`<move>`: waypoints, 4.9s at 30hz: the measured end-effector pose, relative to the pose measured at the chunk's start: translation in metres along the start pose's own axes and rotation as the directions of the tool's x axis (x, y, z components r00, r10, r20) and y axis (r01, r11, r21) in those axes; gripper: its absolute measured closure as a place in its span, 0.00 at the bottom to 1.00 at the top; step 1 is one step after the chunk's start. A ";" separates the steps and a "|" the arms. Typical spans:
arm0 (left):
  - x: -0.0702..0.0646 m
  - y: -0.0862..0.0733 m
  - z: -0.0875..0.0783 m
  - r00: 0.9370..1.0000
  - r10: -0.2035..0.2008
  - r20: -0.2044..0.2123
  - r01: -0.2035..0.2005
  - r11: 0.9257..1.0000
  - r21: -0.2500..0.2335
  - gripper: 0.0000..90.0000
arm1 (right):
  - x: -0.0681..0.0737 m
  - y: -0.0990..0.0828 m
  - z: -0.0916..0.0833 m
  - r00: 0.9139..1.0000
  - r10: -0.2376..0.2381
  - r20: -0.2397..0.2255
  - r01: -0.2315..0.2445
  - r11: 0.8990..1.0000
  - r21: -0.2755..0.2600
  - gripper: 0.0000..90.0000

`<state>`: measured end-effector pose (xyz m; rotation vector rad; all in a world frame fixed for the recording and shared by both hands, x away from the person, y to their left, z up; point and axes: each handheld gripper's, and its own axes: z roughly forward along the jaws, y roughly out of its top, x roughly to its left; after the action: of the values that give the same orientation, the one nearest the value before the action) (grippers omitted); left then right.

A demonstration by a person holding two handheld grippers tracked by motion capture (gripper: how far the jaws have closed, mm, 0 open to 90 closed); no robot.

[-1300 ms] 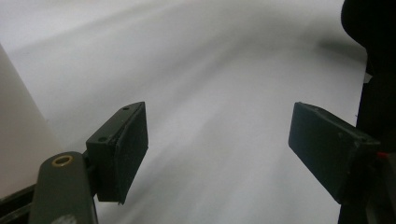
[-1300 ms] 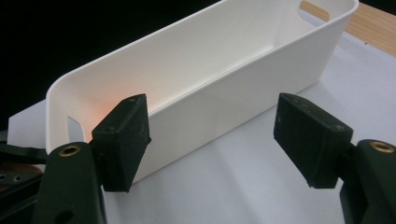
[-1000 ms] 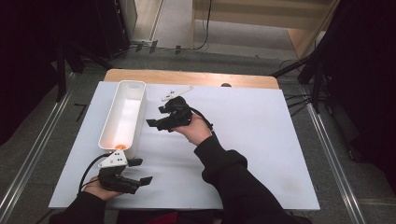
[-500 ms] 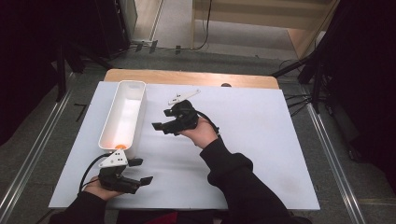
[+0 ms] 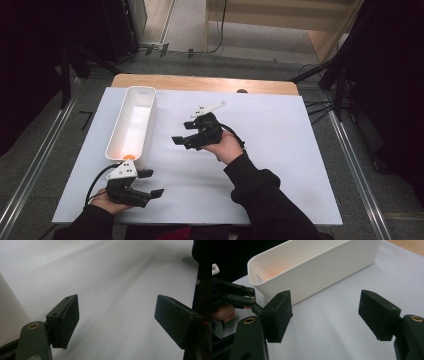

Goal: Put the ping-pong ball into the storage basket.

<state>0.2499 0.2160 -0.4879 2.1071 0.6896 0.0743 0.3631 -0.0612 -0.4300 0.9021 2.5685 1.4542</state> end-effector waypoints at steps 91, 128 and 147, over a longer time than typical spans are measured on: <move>-0.001 0.001 -0.004 1.000 0.015 -0.013 -0.015 1.000 0.002 0.23 | -0.018 -0.100 -0.098 0.983 0.066 0.170 -0.065 0.998 -0.013 0.28; -0.001 0.001 -0.003 1.000 0.015 -0.013 -0.015 1.000 0.008 0.23 | -0.015 -0.146 -0.125 0.972 0.117 0.206 -0.122 0.992 0.013 0.28; -0.001 0.001 -0.003 1.000 0.013 -0.015 -0.013 1.000 0.004 0.23 | -0.014 -0.169 -0.135 0.960 0.152 0.236 -0.161 0.987 0.020 0.28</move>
<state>0.2489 0.2176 -0.4854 2.1175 0.6851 0.0963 0.2534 -0.2373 -0.4938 1.2269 2.4077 1.2481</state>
